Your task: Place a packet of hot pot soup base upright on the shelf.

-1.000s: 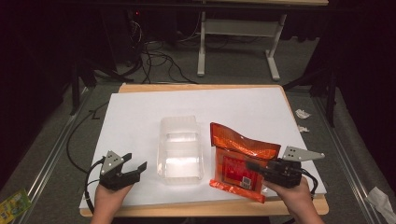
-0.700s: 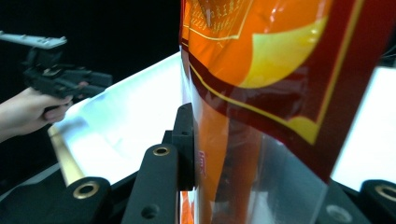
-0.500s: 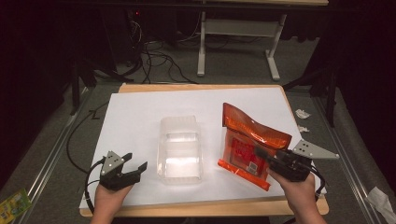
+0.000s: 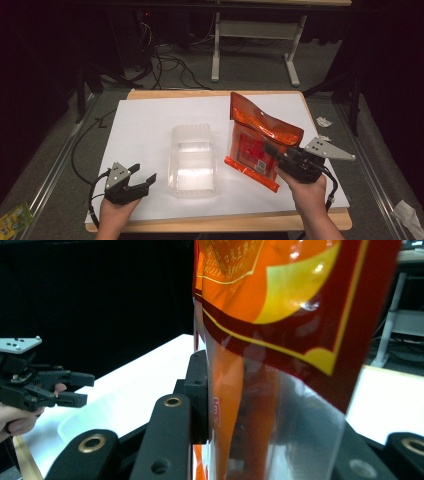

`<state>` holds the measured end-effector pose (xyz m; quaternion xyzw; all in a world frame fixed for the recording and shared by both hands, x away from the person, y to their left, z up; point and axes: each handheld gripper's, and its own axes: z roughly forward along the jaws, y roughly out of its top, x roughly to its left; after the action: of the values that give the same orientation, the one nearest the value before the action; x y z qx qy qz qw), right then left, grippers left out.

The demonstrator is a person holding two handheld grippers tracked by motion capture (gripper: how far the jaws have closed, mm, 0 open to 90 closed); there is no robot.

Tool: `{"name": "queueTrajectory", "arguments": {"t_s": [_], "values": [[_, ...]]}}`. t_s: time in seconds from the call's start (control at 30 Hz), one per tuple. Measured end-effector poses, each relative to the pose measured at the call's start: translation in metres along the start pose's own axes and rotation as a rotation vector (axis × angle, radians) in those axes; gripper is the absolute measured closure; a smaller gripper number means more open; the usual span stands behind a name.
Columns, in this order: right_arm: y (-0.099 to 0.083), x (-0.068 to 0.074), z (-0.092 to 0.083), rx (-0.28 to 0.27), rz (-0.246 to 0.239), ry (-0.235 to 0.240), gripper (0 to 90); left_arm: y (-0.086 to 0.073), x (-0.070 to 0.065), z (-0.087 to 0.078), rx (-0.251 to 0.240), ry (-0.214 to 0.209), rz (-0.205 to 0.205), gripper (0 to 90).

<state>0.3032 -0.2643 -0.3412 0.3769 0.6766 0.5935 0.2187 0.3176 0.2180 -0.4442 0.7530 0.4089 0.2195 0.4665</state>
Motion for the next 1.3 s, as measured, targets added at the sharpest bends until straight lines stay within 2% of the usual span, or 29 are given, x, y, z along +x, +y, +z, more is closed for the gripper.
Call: {"name": "queueTrajectory", "arguments": {"t_s": [0.2,0.4,0.5,0.73,0.83,1.0,1.3], "values": [[0.007,0.012,0.016,-0.016,0.005,0.011,72.1,0.0,0.0,0.0,-0.01,0.001,0.003,27.2],[0.009,0.024,0.034,-0.03,-0.002,0.017,72.1,0.001,-0.001,0.0,-0.012,-0.013,0.015,15.3],[0.011,0.029,0.042,-0.034,-0.001,0.024,72.2,0.001,-0.001,0.001,-0.006,-0.013,0.024,13.2],[0.013,0.043,0.062,-0.025,-0.016,0.04,72.1,0.002,0.0,0.001,-0.007,-0.01,0.014,6.4],[0.014,0.049,0.069,-0.026,-0.029,0.044,72.1,0.003,0.0,0.0,-0.01,-0.007,0.009,5.4],[0.015,0.057,0.082,-0.018,-0.023,0.069,72.1,0.003,0.002,-0.001,-0.027,0.001,-0.007,5.0],[0.012,0.071,0.106,-0.008,-0.027,0.081,72.2,0.004,0.002,-0.004,-0.038,0.001,0.0,6.7]]}}
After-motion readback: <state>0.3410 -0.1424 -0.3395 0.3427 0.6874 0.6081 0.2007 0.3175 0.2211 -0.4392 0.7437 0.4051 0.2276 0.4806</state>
